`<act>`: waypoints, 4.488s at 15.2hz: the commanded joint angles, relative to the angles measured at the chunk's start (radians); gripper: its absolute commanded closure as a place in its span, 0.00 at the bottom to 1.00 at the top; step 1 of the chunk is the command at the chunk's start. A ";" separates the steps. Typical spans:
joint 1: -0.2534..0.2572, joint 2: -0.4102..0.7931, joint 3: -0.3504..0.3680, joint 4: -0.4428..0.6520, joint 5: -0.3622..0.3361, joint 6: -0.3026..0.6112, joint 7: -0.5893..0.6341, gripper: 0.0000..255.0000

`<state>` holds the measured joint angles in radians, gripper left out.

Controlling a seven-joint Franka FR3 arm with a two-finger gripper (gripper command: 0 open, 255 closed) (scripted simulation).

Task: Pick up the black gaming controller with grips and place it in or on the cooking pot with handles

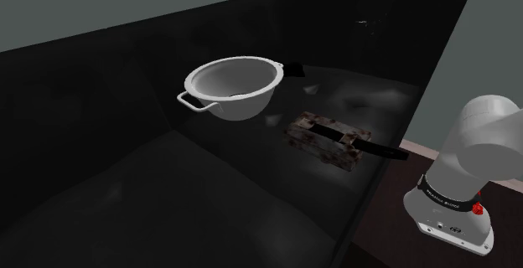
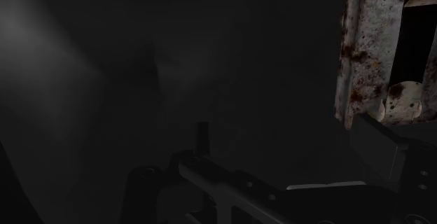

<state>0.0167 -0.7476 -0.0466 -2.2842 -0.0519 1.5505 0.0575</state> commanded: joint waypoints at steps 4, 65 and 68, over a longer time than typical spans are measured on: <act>-0.007 0.087 -0.026 0.011 -0.008 0.086 -0.016 0.00; -0.057 0.868 -0.183 0.403 0.122 0.502 -0.215 0.00; -0.057 0.882 -0.182 0.381 0.127 0.539 -0.218 0.00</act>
<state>-0.0392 0.1310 -0.2279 -1.8976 0.0738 2.0803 -0.1570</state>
